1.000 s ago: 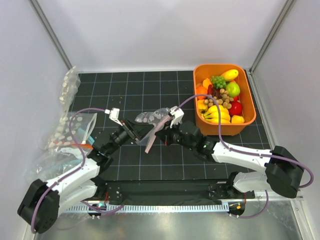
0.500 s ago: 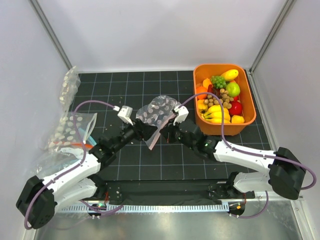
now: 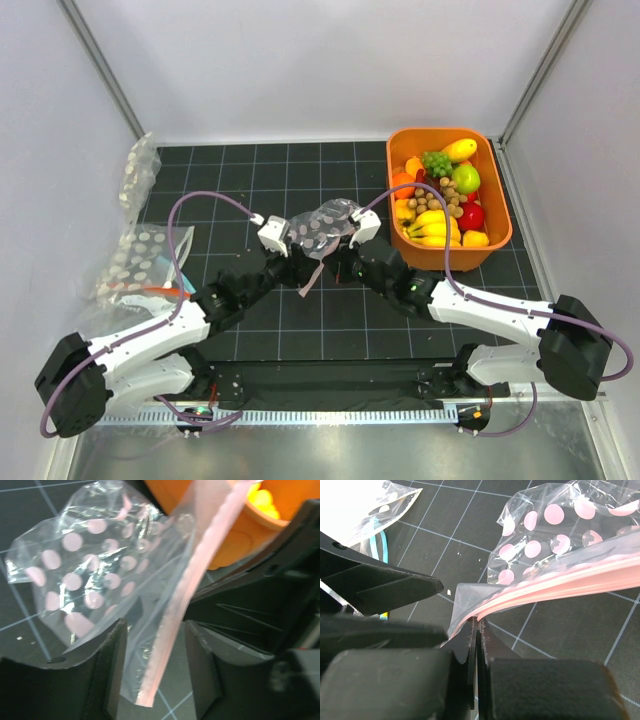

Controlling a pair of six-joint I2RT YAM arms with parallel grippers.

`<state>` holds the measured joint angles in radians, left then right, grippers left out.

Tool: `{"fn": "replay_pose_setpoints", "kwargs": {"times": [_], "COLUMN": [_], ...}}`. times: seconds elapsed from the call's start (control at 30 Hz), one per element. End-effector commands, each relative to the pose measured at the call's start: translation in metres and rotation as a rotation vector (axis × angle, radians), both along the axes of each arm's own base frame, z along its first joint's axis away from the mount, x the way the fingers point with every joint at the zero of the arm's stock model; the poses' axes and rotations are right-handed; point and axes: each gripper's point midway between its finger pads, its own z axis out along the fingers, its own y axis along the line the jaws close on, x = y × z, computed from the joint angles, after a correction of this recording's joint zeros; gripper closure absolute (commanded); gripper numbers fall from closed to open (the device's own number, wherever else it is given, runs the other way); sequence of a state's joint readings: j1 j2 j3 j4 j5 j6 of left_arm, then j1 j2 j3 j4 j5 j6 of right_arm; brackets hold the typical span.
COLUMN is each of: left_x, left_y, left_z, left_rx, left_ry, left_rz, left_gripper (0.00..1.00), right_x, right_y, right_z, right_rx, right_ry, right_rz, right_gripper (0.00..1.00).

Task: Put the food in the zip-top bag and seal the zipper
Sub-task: Open the zipper of the food storage bag at the center of the board.

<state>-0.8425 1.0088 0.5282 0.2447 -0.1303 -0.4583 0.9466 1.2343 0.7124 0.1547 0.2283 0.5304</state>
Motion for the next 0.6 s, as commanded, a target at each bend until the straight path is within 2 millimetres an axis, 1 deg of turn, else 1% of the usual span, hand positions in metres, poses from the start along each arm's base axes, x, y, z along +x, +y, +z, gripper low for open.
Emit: {"fn": "replay_pose_setpoints", "kwargs": {"times": [0.0,0.1,0.13,0.37,0.5,0.57], "left_x": [0.015,0.019,0.021,0.024,0.021,0.020], "left_y": [0.007,0.008,0.007,-0.001,-0.003,-0.002], "left_z": [0.011,0.005,0.001,-0.010,-0.006,-0.001], "left_rx": [0.047,0.081,0.094,0.126,0.103,0.086], "left_ry": [-0.047,-0.034,-0.026,-0.002,0.000,-0.010], "left_rz": [0.068,0.091,0.095,0.072,0.058,0.060], "left_gripper": [0.49,0.52,0.52,0.52,0.53,0.49], "right_x": [0.007,0.007,0.007,0.009,0.010,0.011], "right_y": [0.002,0.003,0.005,0.009,0.007,0.007], "right_z": [0.036,0.035,0.035,0.031,0.031,0.029], "right_rx": [0.087,0.087,0.089,0.084,0.079,0.075], "right_ry": [-0.054,-0.053,-0.057,-0.048,-0.047,-0.044], "right_rz": [-0.027,-0.021,-0.015,-0.003,-0.012,-0.014], "right_gripper": [0.99,0.99,0.99,0.99,0.99,0.99]}}
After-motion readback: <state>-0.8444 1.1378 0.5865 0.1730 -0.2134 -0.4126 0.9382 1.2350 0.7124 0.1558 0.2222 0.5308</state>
